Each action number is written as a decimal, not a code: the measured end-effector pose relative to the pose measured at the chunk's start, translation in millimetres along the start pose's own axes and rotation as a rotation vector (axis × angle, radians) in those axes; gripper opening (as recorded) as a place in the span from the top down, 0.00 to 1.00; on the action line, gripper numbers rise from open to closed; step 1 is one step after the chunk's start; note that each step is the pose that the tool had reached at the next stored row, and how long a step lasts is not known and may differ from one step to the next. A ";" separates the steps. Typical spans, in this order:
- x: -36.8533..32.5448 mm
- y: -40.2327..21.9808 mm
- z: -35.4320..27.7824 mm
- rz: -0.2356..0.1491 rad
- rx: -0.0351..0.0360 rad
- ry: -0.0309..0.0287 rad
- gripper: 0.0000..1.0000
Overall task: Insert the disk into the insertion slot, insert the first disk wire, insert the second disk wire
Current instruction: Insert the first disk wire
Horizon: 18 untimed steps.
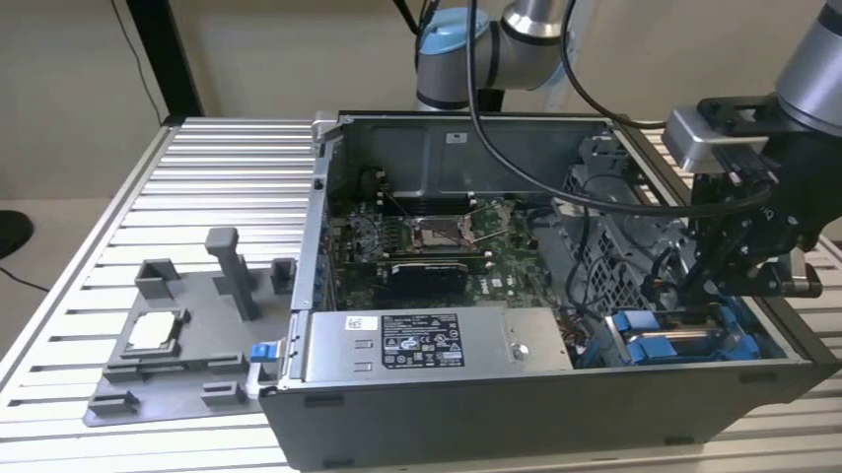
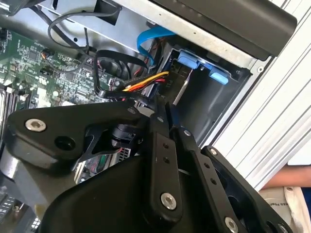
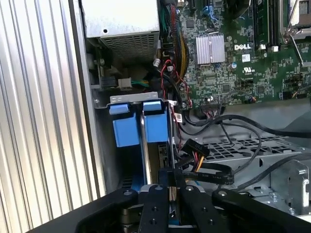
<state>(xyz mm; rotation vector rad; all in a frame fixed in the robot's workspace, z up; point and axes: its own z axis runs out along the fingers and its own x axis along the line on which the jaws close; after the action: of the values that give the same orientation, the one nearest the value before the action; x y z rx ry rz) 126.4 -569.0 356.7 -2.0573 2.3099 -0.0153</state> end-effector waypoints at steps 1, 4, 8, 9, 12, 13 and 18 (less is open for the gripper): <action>0.2 0.1 0.3 0.002 0.0001 0.0001 1.00; 0.6 0.5 1.1 0.005 0.0002 0.0003 1.00; 0.8 1.0 2.7 0.007 0.0002 0.0000 1.00; 0.8 1.1 3.5 0.007 0.0002 -0.0001 1.00; 0.9 1.4 5.8 0.007 0.0001 -0.0006 1.00; 0.9 1.5 6.5 0.007 0.0001 -0.0008 1.00; 1.0 1.8 9.4 0.007 0.0000 -0.0016 1.00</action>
<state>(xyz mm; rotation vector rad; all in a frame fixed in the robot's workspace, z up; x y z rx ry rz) 124.9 -569.6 347.3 -2.0487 2.3159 -0.0134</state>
